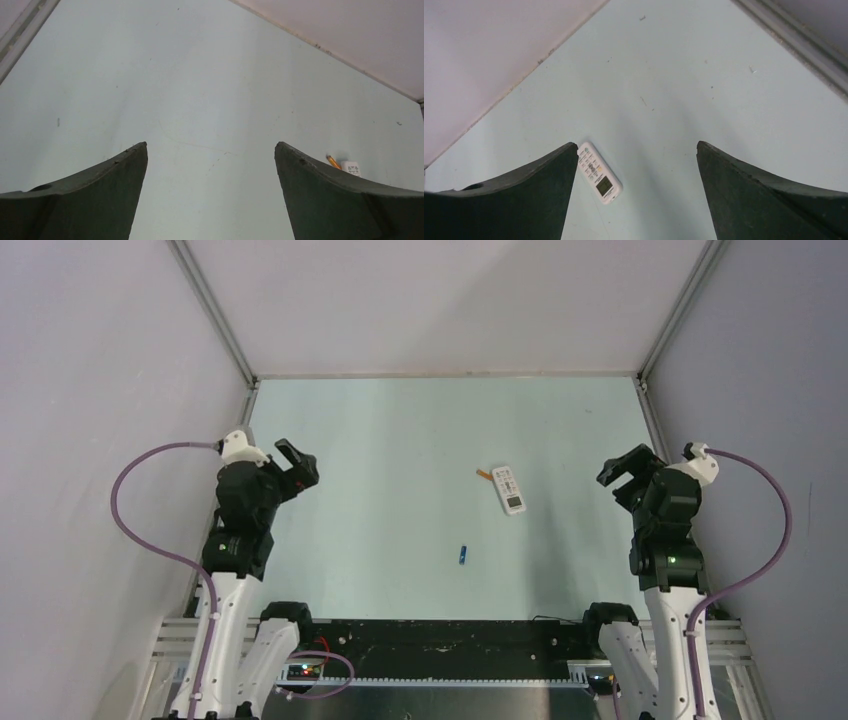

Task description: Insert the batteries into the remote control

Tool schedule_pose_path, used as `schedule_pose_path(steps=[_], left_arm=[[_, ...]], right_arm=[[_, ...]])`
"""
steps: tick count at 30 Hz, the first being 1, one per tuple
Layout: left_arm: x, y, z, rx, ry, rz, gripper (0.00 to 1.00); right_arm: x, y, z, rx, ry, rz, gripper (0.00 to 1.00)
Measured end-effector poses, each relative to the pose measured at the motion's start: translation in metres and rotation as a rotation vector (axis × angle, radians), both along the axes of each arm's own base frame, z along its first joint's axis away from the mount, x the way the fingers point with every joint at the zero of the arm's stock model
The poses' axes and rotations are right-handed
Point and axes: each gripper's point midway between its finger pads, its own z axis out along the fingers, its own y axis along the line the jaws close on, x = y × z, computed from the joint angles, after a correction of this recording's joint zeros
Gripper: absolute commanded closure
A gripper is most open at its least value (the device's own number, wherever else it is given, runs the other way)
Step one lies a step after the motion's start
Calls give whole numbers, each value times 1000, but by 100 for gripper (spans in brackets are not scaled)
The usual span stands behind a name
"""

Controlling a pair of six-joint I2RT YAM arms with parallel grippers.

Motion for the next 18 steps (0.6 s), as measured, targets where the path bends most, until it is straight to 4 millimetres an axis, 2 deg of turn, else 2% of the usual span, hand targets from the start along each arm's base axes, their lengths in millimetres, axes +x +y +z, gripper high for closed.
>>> schedule_pose_path(steps=[1, 7, 14, 18], left_arm=[[0, 2, -2, -7, 9, 19, 0], [-3, 0, -15, -56, 43, 32, 0], [-8, -27, -46, -112, 133, -115, 0], [-14, -43, -53, -147, 154, -200, 0]], right_arm=[[1, 2, -4, 10, 15, 8, 1], [6, 20, -24, 57, 97, 97, 1], [9, 63, -52, 62, 220, 262, 1], [12, 91, -70, 43, 291, 354, 1]])
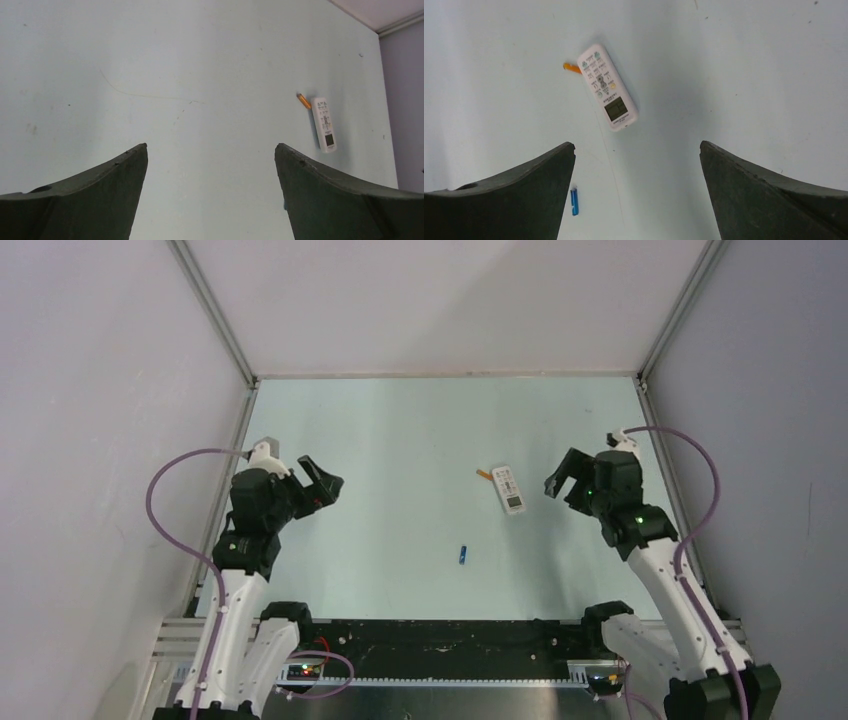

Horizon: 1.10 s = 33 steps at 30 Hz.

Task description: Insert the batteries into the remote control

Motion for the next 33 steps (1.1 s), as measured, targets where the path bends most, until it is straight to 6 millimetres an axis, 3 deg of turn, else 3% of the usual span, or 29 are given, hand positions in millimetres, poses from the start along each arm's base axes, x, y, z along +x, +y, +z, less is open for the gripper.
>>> schedule_pose_path(steps=[5, 13, 18, 26, 30, 33], left_arm=[[-9, -8, 0, -27, -20, -42, 0], [-20, -11, 0, -45, -53, -52, 0], [-20, -14, -2, -51, -43, -64, 0], [-20, -14, -3, -60, -36, -60, 0], [-19, -14, -5, -61, -30, -59, 0], [-18, -14, -7, -63, -18, -58, 0]], right_arm=[[7, 18, -29, -48, 98, 60, 1], [11, 63, -84, -189, 228, 238, 1], [27, 73, -115, -251, 291, 285, 2], [63, 87, -141, -325, 337, 336, 11], [66, 88, -150, -337, 359, 348, 16], [64, 87, -156, -345, 378, 355, 27]])
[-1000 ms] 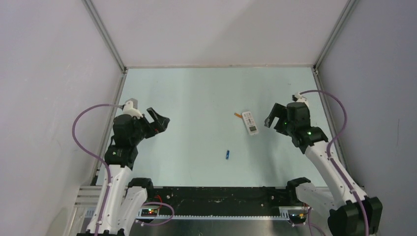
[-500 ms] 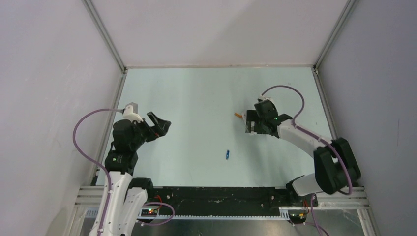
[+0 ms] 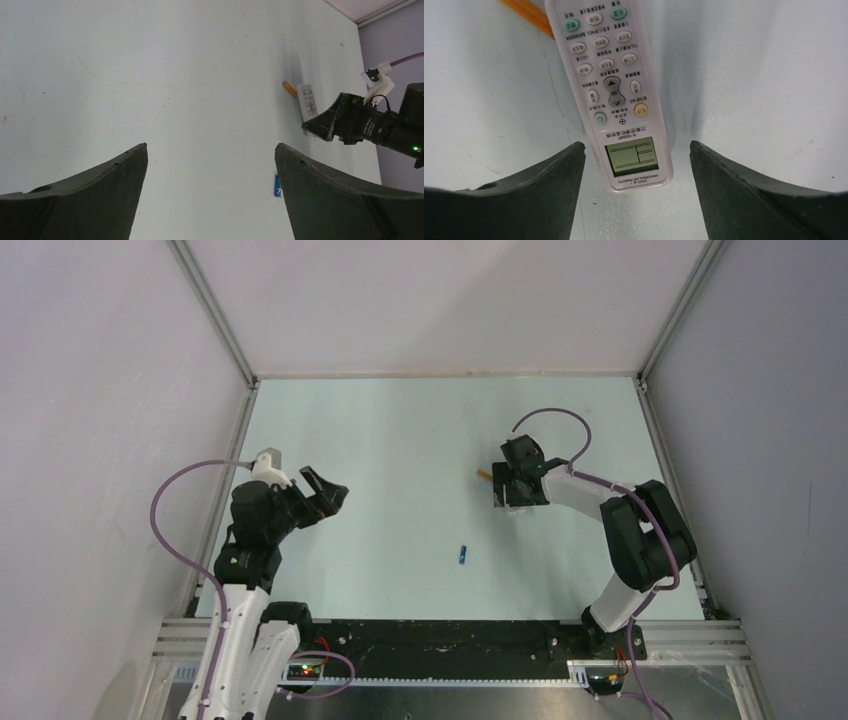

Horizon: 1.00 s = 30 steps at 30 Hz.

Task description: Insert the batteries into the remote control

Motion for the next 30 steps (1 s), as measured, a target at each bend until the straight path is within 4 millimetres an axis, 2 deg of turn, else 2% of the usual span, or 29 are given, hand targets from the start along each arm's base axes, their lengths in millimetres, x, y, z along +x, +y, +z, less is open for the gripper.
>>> schedule_pose_path(steps=[5, 6, 7, 9, 13, 18, 20, 25, 26, 30], left_arm=[[1, 0, -4, 0, 19, 0, 0], [1, 0, -4, 0, 19, 1, 0], [1, 0, -4, 0, 18, 1, 0], [1, 0, -4, 0, 18, 1, 0], [1, 0, -4, 0, 18, 0, 0], [1, -1, -4, -1, 18, -6, 0], [1, -2, -4, -4, 18, -15, 0], [2, -16, -1, -39, 23, -87, 2], [3, -21, 3, -48, 20, -113, 2], [3, -47, 24, -74, -10, -241, 1]], right_arm=[[-6, -2, -9, -18, 38, 10, 44], [-7, -3, -10, -21, 43, 12, 51], [-7, -3, -10, -21, 44, 11, 62], [-7, -2, -10, -19, 44, 13, 74], [-7, -1, -10, -15, 47, 16, 80], [-13, 6, -4, 40, 67, 35, 81], [-18, 14, 9, 103, 67, 50, 81], [-30, 42, 63, 310, 18, 125, 82], [-35, 51, 80, 374, 3, 154, 82], [-61, 82, 120, 550, 1, 269, 84]])
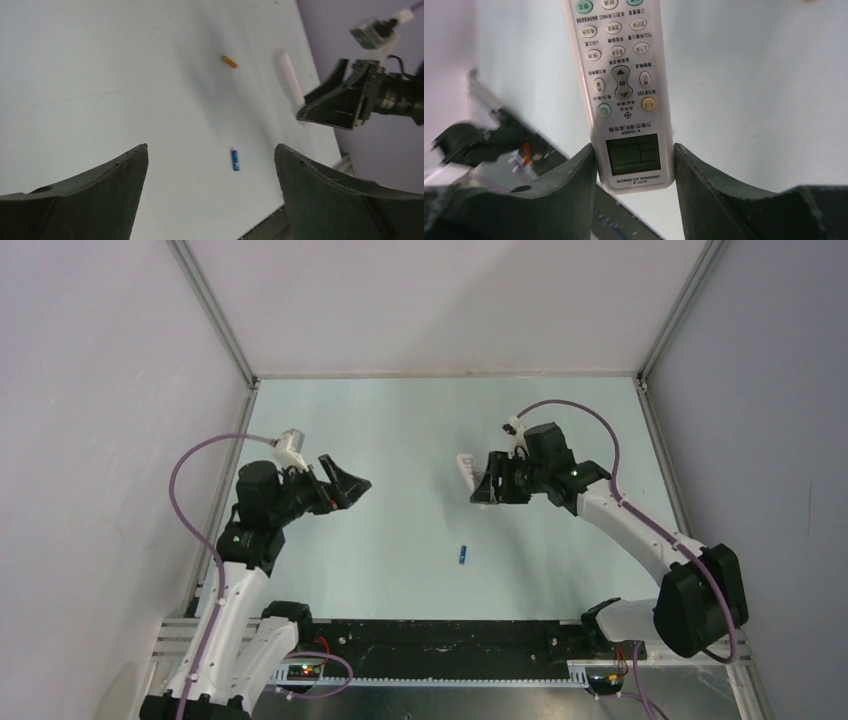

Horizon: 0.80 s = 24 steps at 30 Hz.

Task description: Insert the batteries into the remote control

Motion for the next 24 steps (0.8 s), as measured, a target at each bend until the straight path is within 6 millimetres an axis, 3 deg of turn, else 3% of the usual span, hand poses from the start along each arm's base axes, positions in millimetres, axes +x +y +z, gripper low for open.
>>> schedule_pose_path(steps=[6, 10, 16, 24], left_arm=[[-13, -43, 56, -46, -132, -223, 0], [-36, -74, 80, -75, -209, -399, 0], [-63, -102, 79, -95, -216, -596, 0], [-92, -120, 91, -138, -248, -748, 0]], right_arm=[[-52, 45, 39, 191, 42, 201, 84], [-88, 71, 71, 310, 44, 335, 83], [-137, 93, 121, 472, 20, 506, 83], [-160, 103, 150, 573, 11, 590, 83]])
